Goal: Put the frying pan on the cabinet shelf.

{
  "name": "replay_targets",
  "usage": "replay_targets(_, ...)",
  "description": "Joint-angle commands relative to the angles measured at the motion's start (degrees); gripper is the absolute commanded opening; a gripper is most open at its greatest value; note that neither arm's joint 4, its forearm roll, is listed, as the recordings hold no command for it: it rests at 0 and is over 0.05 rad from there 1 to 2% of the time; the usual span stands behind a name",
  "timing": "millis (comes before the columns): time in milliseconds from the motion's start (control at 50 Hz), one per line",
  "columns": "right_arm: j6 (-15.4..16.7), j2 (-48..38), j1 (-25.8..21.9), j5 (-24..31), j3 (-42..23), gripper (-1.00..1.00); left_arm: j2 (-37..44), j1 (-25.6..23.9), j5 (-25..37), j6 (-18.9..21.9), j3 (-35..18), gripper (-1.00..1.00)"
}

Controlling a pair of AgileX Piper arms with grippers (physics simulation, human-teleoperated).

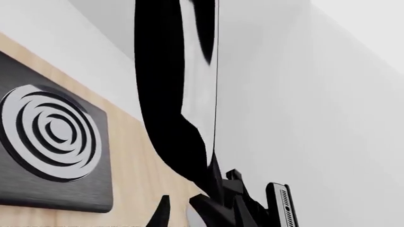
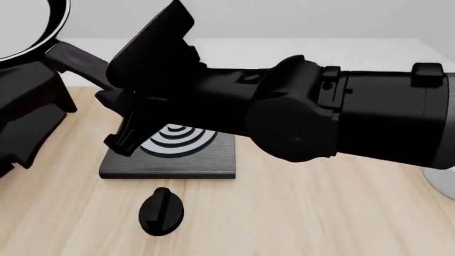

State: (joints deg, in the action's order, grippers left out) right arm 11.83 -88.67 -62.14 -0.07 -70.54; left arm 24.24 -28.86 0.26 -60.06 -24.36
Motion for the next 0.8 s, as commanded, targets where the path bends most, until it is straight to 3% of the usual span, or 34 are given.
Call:
replay_targets(20, -0.42, 0.13, -1.84, -1.08, -1.01, -1.00, 0.19, -0.55, -1.33, -1.47, 0.90, 1.00)
replay_targets(100, -0.45, -0.52, -2.54, -1.12, -0.93, -1.00, -0.03, -0.97, -1.96, -2.54, 1.21, 1.00)
replay_targets(140, -0.34, -0.76, -2.73, -1.14, -0.96, -1.00, -0.63, -1.65, -3.81, -5.07, 2.59, 1.00)
replay_targets(800, -1.23, 2.29, -6.65, -2.36, 2.74, -1.00, 0.78, -0.72, -5.31, -5.14, 4.19, 1.00)
